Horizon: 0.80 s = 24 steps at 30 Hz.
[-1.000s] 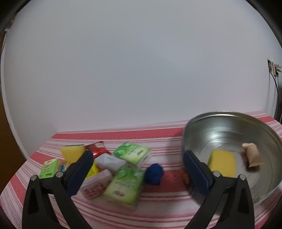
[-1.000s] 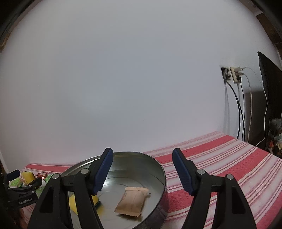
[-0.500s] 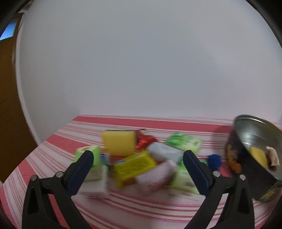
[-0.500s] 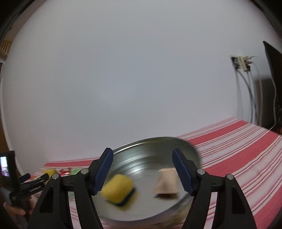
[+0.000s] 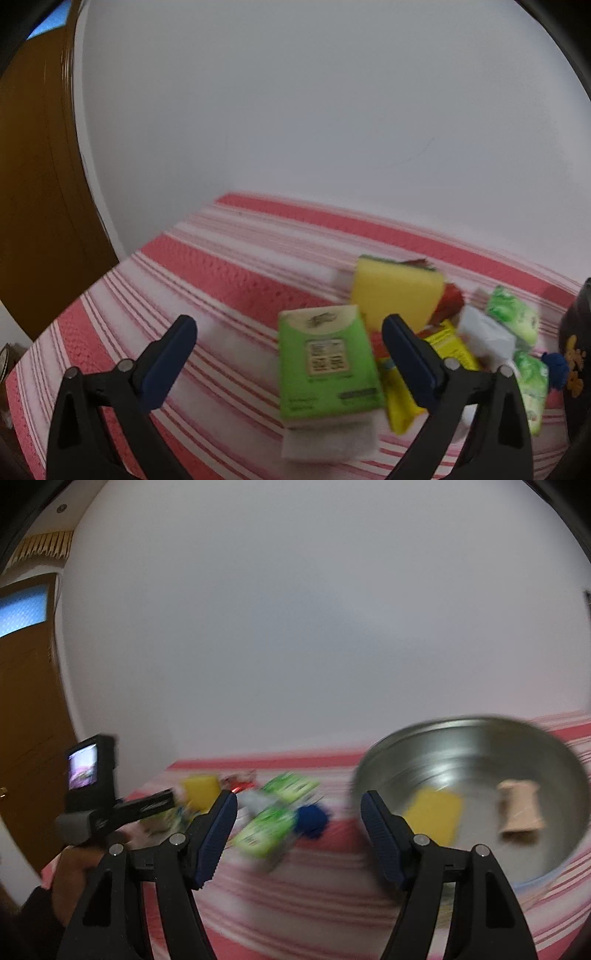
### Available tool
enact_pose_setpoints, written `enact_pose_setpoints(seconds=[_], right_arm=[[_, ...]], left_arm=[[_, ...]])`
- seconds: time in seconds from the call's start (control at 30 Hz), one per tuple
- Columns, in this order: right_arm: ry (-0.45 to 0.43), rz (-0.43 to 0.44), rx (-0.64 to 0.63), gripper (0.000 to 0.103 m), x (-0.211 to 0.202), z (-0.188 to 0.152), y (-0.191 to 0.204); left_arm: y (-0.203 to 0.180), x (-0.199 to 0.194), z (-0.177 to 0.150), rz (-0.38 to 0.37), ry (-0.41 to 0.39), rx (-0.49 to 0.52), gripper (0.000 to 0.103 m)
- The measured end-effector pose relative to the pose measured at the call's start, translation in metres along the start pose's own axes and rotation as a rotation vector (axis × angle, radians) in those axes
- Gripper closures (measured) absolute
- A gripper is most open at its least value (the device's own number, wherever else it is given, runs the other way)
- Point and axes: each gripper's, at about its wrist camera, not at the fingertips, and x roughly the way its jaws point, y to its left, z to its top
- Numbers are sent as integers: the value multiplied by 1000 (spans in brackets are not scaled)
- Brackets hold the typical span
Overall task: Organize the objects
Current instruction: 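Withdraw both grippers from the tin back toward the pile, then grasp the green tissue pack with the right gripper while the left grasps a green soap box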
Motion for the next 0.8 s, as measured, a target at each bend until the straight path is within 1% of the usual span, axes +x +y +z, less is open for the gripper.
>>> enact_pose_setpoints(seconds=[0.07, 0.13, 0.23, 0.27, 0.3, 0.33, 0.37, 0.4, 0.47, 0.53, 0.6, 0.63, 0.7, 0.77, 0.8], right_arm=[[50, 34, -35, 31, 14, -2, 15], [87, 51, -69, 31, 25, -3, 25], [186, -4, -100, 31, 53, -7, 38], [220, -9, -94, 31, 61, -9, 38], [270, -20, -77, 31, 73, -12, 37], [296, -29, -63, 31, 80, -13, 35], [340, -50, -45, 31, 91, -14, 33], [365, -62, -38, 31, 98, -17, 34], [401, -65, -24, 31, 111, -19, 35], [435, -101, -18, 31, 123, -21, 35], [471, -142, -18, 31, 136, -22, 34], [495, -155, -15, 31, 143, -23, 33], [491, -183, -40, 31, 150, -21, 35], [506, -205, -63, 31, 157, -21, 38], [514, -217, -82, 31, 159, -23, 39]], left_arm=[[4, 10, 0, -28, 51, -24, 8], [7, 16, -2, -48, 81, -38, 12], [10, 20, -4, -73, 116, -53, 20], [12, 23, -3, -81, 132, -61, 26], [15, 26, -3, -93, 148, -66, 30], [18, 28, -2, -116, 158, -76, 30], [23, 30, -1, -149, 173, -94, 33], [26, 33, 1, -167, 180, -104, 37], [33, 35, 1, -199, 188, -126, 41], [37, 36, 1, -227, 199, -137, 46], [38, 33, 2, -255, 198, -136, 58], [38, 32, 2, -256, 199, -131, 59], [37, 30, 2, -245, 195, -118, 59], [36, 29, 3, -251, 199, -122, 58], [36, 29, 3, -254, 203, -131, 52]])
